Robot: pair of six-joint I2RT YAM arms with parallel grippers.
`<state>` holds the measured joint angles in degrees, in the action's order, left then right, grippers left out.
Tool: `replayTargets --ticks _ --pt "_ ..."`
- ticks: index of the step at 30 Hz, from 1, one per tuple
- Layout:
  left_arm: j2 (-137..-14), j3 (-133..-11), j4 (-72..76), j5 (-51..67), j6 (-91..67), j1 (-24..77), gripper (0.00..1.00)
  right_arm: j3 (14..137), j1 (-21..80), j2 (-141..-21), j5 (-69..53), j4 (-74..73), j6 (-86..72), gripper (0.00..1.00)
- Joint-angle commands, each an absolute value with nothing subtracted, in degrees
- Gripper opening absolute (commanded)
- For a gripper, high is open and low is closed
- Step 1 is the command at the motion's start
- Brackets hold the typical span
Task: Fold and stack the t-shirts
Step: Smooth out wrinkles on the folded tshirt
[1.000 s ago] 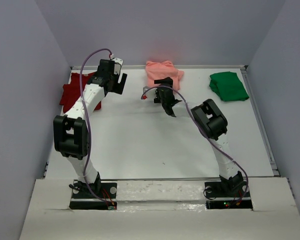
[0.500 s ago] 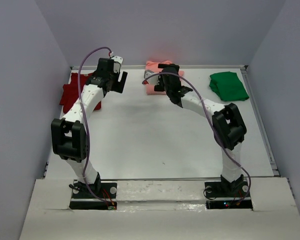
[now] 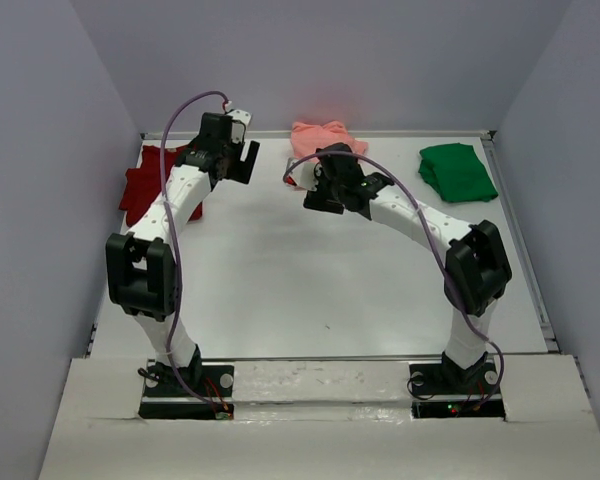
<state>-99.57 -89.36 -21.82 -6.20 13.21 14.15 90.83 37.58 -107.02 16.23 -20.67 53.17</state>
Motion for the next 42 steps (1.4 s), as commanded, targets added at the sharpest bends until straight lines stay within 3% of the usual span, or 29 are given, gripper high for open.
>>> replayTargets --ticks 1,28,31,35,40,41,42 --pt "-101.6 -93.0 -22.6 -6.0 13.8 14.3 0.99 90.7 37.7 -108.1 12.2 -26.3 49.0 1.0" --pt "-104.1 -92.9 -22.1 -6.1 14.6 14.3 0.99 99.6 36.0 -127.3 13.3 -16.7 50.8 0.97" --pt "-103.9 -92.9 -22.1 -6.2 14.7 14.2 0.99 100.3 35.5 -128.7 14.1 -15.1 51.9 0.95" --pt "-103.4 -92.4 -22.0 -6.2 14.7 14.3 0.99 102.6 34.8 -130.7 13.8 -14.9 51.4 0.8" --pt "-103.2 -92.3 -21.9 -6.2 15.0 14.3 0.99 104.9 32.8 -132.8 14.1 -14.8 51.6 0.73" --pt "-103.4 -92.4 -22.0 -6.2 15.0 14.2 0.99 105.3 32.1 -133.4 14.5 -14.4 51.8 0.64" --pt "-103.4 -92.5 -22.0 -6.2 15.0 14.3 0.99 105.6 32.1 -133.7 14.7 -14.4 51.9 0.64"
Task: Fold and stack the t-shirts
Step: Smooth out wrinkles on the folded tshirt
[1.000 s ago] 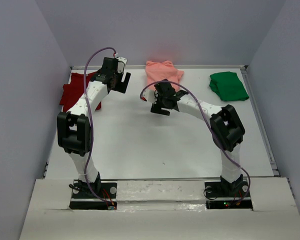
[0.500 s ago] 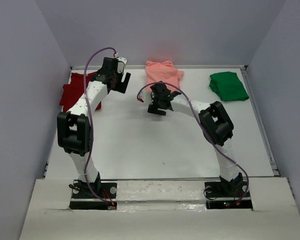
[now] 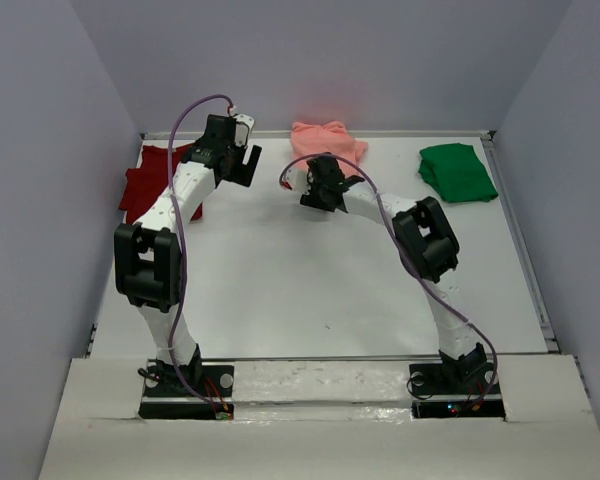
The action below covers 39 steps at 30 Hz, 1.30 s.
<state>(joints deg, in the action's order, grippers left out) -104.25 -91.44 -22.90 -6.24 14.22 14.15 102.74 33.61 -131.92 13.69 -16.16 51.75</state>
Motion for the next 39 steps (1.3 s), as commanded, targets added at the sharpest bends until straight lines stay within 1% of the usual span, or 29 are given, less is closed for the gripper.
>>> replayTargets --ticks 1,2,4,5,6,9,11,12,26,34,39 --pt "-103.5 -92.8 -22.1 -6.1 15.1 14.3 0.99 106.0 31.6 -133.9 14.9 -14.4 52.0 0.52" --pt "-103.7 -92.9 -22.2 -6.0 15.0 14.3 0.99 106.3 31.6 -134.4 15.3 -14.3 52.2 0.43" --pt "-103.8 -93.2 -22.3 -5.8 14.9 14.3 0.99 106.3 30.9 -134.5 15.4 -14.4 52.5 0.36" --pt "-103.9 -93.3 -22.4 -5.6 14.9 14.4 0.99 106.0 30.9 -134.2 15.5 -14.3 52.6 0.25" --pt "-103.9 -93.3 -22.5 -5.6 14.9 14.5 0.99 105.8 30.9 -134.1 15.5 -14.4 52.6 0.2" --pt "-104.0 -93.6 -22.7 -5.5 14.9 14.6 0.99 104.8 30.9 -133.6 15.7 -14.3 52.8 0.11" --pt "-104.1 -93.7 -22.9 -5.5 14.9 14.8 0.99 104.2 30.9 -133.1 15.7 -14.4 52.7 0.08" --pt "-104.1 -93.7 -22.9 -5.5 14.9 14.9 0.99 103.8 30.9 -132.8 15.7 -14.3 52.7 0.0" --pt "-104.0 -93.7 -23.1 -5.7 15.0 15.4 0.99 103.1 30.9 -132.0 15.2 -15.5 52.6 0.0" --pt "-103.9 -94.0 -23.2 -5.1 14.9 15.6 0.99 100.1 30.9 -128.4 14.0 -17.2 51.5 0.0" --pt "-103.7 -94.1 -23.4 -5.2 14.9 16.3 0.99 97.0 30.9 -124.2 12.9 -19.4 49.7 0.0"
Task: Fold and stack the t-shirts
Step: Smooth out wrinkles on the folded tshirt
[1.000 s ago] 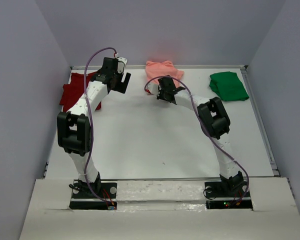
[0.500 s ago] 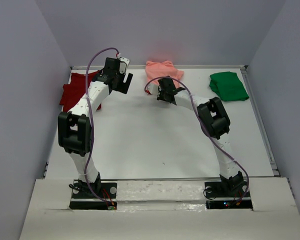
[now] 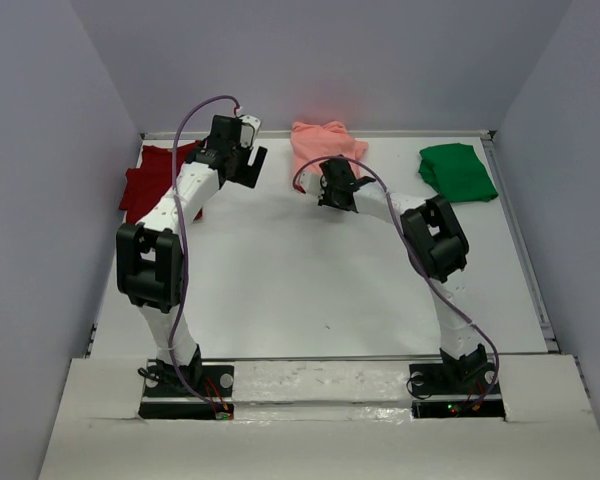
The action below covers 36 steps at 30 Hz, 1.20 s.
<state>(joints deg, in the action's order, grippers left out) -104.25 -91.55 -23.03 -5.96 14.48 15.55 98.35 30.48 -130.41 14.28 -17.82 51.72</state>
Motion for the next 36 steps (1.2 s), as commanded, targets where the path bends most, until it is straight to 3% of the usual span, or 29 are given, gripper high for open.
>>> replayTargets --ticks 1,6,9,11,13,15,32,36 --pt "-103.7 -94.3 -23.4 -5.4 14.9 16.3 0.99 95.9 30.9 -123.6 12.7 -19.9 49.7 0.0" --pt "-103.6 -95.0 -23.6 -5.6 14.9 17.0 0.99 93.9 30.9 -120.9 14.0 -20.4 49.1 0.0" --pt "-103.6 -95.2 -23.7 -5.6 14.9 17.3 0.99 95.5 30.9 -120.2 14.5 -20.4 49.1 0.26" --pt "-103.4 -94.7 -23.5 -5.7 14.9 17.4 0.99 96.9 30.9 -118.4 13.3 -20.7 48.3 0.36" --pt "-103.4 -94.0 -22.9 -5.8 14.9 17.4 0.99 101.2 30.9 -118.5 13.2 -20.7 48.4 0.55" --pt "-103.6 -93.6 -22.9 -5.7 14.9 17.4 0.99 104.4 30.9 -120.3 14.5 -20.7 49.7 0.59" --pt "-103.0 -91.4 -22.2 -8.2 14.8 17.6 0.99 126.2 29.3 -137.5 16.2 -18.3 45.3 0.65" --pt "-101.0 -89.2 -19.9 -9.7 14.8 17.6 0.99 133.5 27.0 -142.1 13.4 -18.4 38.8 0.76"
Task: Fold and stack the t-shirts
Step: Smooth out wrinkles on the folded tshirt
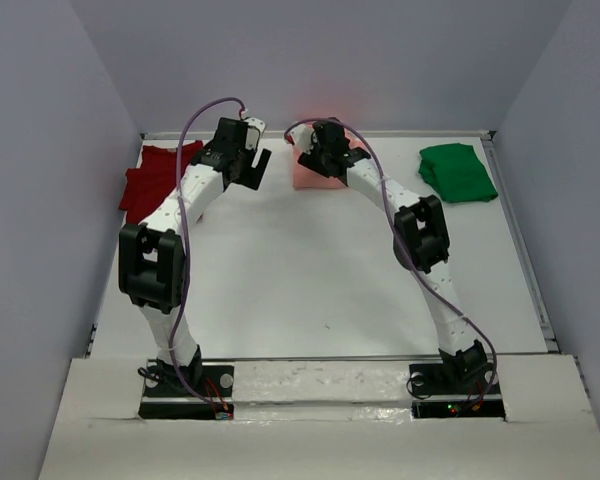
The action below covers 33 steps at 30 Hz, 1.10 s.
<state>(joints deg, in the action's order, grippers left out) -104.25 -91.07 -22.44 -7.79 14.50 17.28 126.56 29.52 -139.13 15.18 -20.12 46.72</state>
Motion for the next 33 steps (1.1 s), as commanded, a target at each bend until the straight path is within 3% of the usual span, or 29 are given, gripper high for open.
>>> replayTargets --ticks 1,4,9,20,33 --pt "-100.9 -88.9 -19.6 -10.5 14.8 17.6 0.99 136.2 26.3 -143.6 12.4 -18.5 37.3 0.78" --pt "-100.5 -88.2 -19.3 -10.9 15.0 17.6 0.99 139.2 25.8 -145.4 11.2 -18.7 35.9 0.85" --pt "-100.8 -87.4 -19.9 -10.7 15.1 17.6 0.99 138.6 24.1 -146.8 8.0 -22.2 31.2 0.86" --pt "-99.4 -85.8 -20.0 -11.1 15.6 17.6 0.99 121.9 22.0 -135.5 -6.2 -30.1 23.6 0.85" --pt "-97.9 -84.7 -19.9 -10.3 16.0 17.6 0.99 112.7 21.4 -128.1 -14.8 -41.7 22.6 0.85"
